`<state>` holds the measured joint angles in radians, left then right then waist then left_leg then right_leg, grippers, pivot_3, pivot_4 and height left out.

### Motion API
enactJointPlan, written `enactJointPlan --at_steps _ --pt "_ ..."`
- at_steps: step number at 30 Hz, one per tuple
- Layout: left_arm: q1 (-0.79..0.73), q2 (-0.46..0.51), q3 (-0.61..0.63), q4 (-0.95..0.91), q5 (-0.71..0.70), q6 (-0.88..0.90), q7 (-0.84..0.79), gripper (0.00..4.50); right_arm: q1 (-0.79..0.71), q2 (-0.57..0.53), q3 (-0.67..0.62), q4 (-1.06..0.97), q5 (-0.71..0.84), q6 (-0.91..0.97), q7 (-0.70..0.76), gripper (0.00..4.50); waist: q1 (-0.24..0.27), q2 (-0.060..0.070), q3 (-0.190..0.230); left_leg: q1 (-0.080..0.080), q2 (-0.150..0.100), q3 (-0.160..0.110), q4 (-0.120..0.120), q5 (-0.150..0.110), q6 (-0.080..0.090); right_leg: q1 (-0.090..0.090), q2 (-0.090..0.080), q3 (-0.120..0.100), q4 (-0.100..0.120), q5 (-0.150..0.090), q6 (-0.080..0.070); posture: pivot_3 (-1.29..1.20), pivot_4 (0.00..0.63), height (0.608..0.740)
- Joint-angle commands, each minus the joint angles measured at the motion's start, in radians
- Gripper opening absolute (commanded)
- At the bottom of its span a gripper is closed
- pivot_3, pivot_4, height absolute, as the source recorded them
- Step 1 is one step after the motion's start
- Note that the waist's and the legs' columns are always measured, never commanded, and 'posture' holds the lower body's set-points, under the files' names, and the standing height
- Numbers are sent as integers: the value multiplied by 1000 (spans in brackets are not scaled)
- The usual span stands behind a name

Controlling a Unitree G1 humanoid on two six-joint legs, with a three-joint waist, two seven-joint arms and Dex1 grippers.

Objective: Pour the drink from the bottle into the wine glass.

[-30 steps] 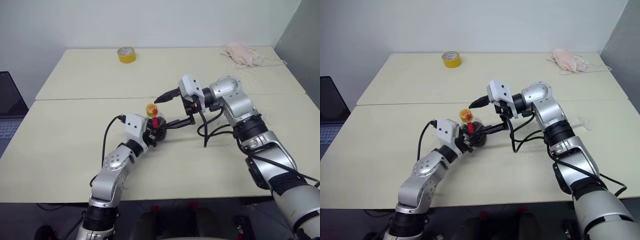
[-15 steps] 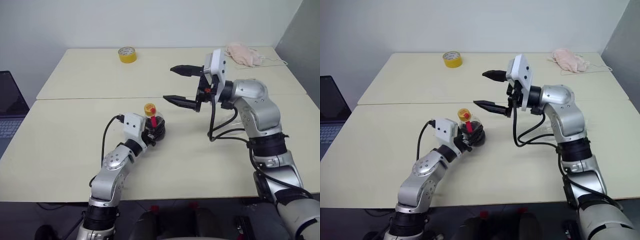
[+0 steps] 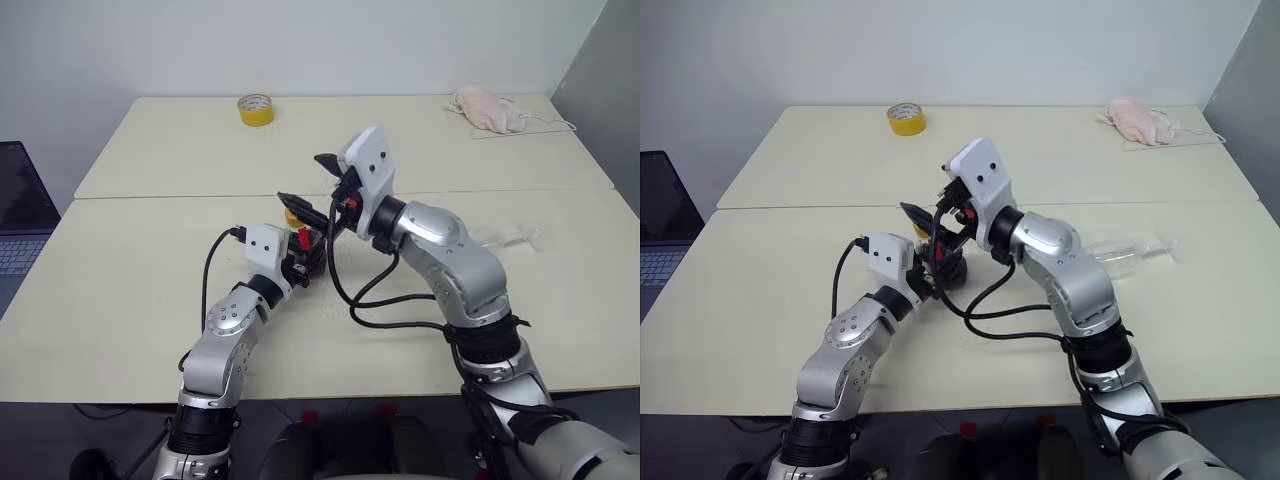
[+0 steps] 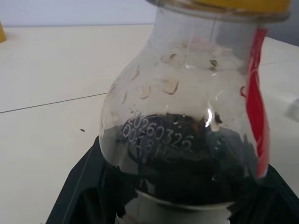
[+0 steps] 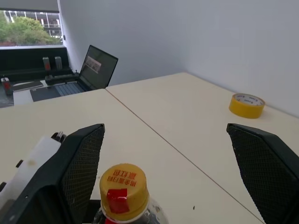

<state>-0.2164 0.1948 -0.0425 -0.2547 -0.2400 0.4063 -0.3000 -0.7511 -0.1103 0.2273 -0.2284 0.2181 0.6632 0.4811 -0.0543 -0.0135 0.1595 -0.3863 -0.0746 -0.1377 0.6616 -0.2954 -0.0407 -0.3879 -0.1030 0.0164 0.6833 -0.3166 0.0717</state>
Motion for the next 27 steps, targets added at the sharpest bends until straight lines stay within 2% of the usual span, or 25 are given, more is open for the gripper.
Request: enactJointPlan --at_steps 1,16,27 --pt "-5 1 11 -23 7 -24 3 2606 -4 -8 32 -52 8 14 20 4474 0 0 0 0 0 0 0 0 0 0 0 0 0 0 0 0 150 740" --pt "-9 -3 7 -18 8 -27 5 2606 -50 20 111 33 -49 25 -3 4474 -1 0 0 0 0 0 0 0 0 0 0 0 0 0 0 0 150 740" --pt "-6 -6 4 -19 11 -27 6 2606 -96 53 121 142 -105 -2 -4 4474 -2 0 0 0 0 0 0 0 0 0 0 0 0 0 0 0 150 740"
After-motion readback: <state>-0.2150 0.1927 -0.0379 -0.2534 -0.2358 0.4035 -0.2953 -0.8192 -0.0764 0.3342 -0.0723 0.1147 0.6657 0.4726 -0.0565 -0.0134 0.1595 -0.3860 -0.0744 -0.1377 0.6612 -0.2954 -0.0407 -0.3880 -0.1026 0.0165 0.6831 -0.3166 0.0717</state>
